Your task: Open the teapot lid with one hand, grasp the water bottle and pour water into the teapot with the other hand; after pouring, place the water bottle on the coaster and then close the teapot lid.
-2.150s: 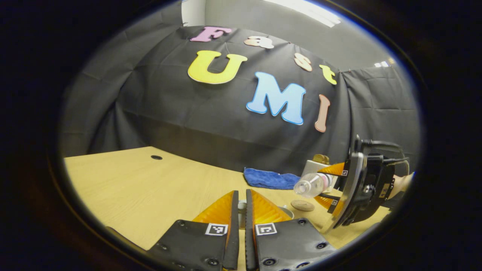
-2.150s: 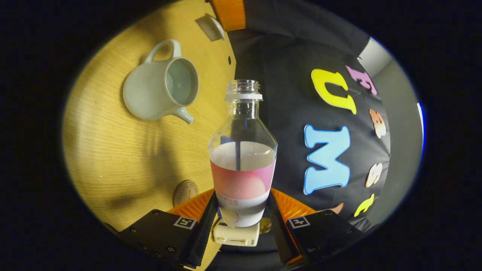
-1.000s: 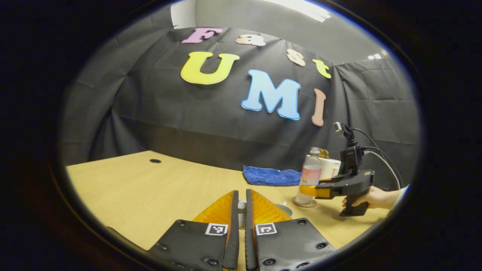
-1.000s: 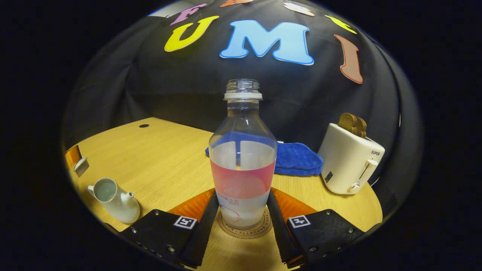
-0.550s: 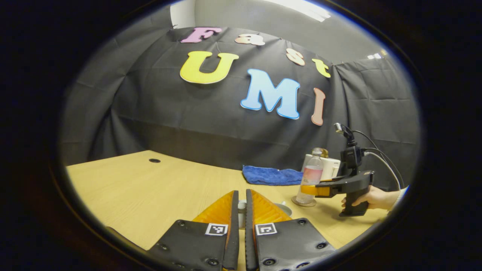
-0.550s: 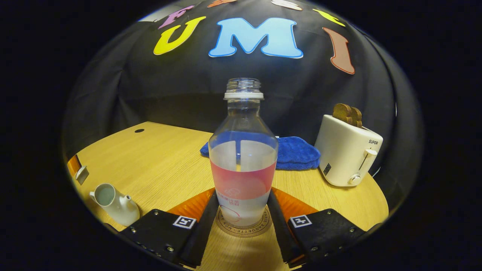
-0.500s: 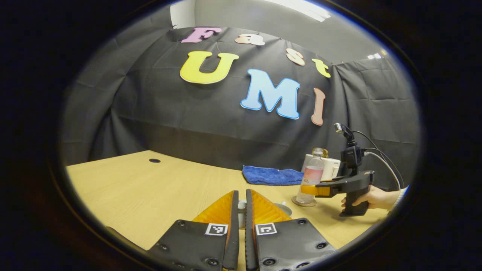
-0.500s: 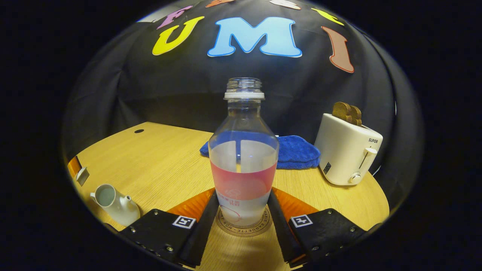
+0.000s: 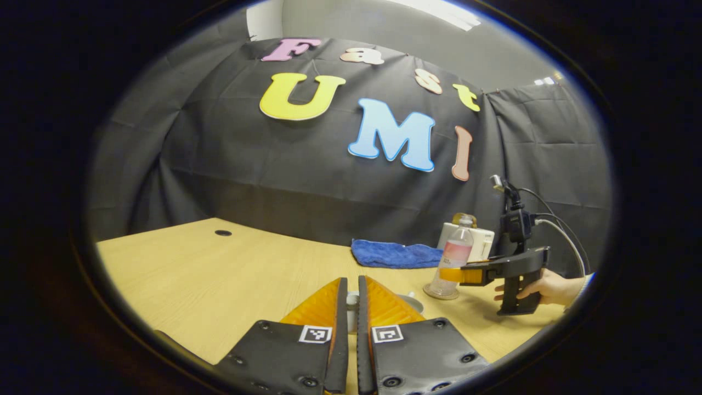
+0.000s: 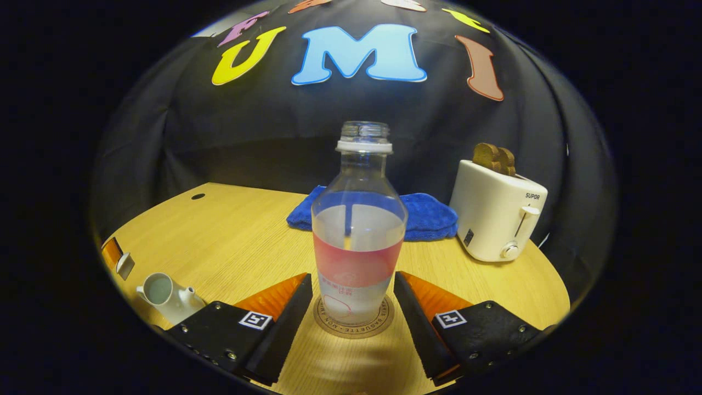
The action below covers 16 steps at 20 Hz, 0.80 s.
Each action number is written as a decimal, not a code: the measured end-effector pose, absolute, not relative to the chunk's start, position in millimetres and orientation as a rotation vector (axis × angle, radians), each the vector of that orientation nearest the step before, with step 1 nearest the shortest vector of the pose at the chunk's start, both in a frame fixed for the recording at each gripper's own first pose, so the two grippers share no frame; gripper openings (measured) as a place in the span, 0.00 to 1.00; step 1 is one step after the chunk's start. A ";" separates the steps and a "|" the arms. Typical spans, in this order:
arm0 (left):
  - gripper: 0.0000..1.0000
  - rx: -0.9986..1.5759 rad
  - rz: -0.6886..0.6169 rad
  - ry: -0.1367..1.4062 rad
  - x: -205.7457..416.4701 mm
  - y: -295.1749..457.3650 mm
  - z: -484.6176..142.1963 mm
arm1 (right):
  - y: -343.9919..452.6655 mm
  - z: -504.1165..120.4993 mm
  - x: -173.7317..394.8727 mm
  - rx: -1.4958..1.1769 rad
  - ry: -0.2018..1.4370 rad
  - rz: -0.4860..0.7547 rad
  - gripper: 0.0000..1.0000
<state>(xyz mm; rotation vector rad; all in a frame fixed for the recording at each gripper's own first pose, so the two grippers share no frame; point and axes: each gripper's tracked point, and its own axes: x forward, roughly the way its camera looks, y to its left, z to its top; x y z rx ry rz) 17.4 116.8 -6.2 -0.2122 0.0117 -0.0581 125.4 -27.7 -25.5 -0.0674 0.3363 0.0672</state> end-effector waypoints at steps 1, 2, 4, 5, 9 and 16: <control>0.14 -0.209 -0.055 0.009 16.4 116.9 -6.3 | -30.1 -21.6 121.7 -0.063 0.310 0.050 0.93; 0.13 -0.208 -0.055 0.005 16.2 117.3 -4.4 | -30.7 -17.9 116.0 -0.057 0.286 0.042 0.93; 0.13 -0.201 -0.063 -0.005 15.6 112.9 -2.1 | -32.4 -12.7 102.0 -0.053 0.235 0.027 0.94; 0.13 -0.189 -0.068 -0.004 16.1 109.9 -3.4 | -33.6 -9.4 93.4 -0.053 0.205 0.017 0.94; 0.14 -0.142 -0.100 -0.005 17.1 91.6 -2.1 | -35.7 2.9 56.5 -0.071 0.082 -0.008 0.94; 0.13 -0.075 -0.130 -0.031 22.9 63.8 2.4 | -32.9 -8.2 20.7 -0.026 0.057 0.002 0.94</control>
